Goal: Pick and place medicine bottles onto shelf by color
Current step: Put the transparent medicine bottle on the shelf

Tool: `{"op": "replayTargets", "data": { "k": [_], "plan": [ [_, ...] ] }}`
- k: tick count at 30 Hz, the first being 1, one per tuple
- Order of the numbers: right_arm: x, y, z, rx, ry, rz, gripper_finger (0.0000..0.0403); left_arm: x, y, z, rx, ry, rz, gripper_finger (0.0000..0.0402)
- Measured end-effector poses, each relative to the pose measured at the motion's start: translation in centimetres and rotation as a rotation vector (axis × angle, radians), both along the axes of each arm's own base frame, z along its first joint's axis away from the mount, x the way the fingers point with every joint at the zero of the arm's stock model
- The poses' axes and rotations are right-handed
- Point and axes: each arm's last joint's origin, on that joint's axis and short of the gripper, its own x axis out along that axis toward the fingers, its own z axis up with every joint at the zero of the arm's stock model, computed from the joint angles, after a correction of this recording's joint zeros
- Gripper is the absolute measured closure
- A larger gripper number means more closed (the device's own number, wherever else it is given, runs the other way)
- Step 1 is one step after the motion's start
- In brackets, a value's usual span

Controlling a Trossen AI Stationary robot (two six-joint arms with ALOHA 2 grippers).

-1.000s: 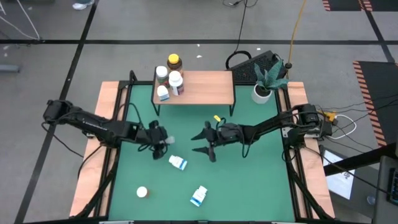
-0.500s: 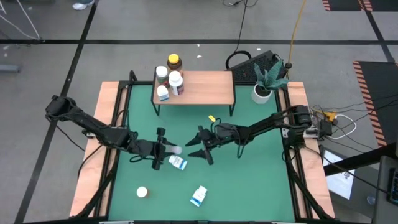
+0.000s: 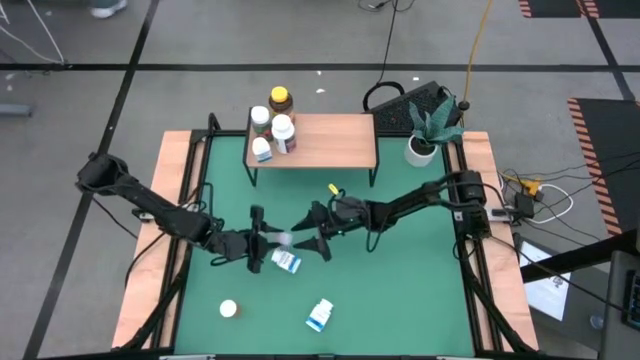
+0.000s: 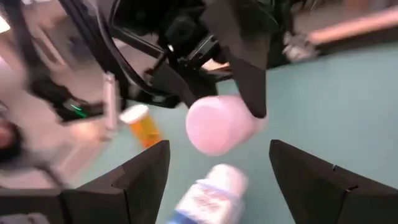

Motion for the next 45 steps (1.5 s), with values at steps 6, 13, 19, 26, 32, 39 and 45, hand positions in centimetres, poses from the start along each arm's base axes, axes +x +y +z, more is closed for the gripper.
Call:
{"op": "replayTargets", "data": {
  "k": [6,13,19,26,32,39,45],
  "plan": [
    [-0.1,1.7,-0.1,-0.380,-0.055,-0.113,0.0130,0.7,1.4,0.2,-0.131,-0.053,0.135,0.0229],
    [-0.1,2.6,0.9,-0.537,-0.156,-0.194,0.0140,0.9,1.9,0.0,-0.195,-0.036,0.131,0.0244],
    [0.0,2.4,0.9,-0.540,-0.158,-0.200,0.0143,0.9,1.9,0.1,-0.205,-0.044,0.126,0.0234],
    [0.7,1.9,1.5,-0.483,-0.143,-0.169,0.0148,1.0,1.8,0.3,-0.209,-0.061,0.112,0.0238],
    [1.2,1.6,1.5,-0.466,-0.089,-0.122,0.0170,1.0,1.8,0.3,-0.210,-0.060,0.109,0.0237],
    [1.2,1.6,1.4,-0.464,-0.078,-0.122,0.0227,1.0,1.8,0.3,-0.208,-0.058,0.108,0.0230],
    [1.2,1.5,1.4,-0.466,-0.076,-0.121,0.0261,1.0,1.8,0.3,-0.220,-0.059,0.115,0.0230]
  ]
}}
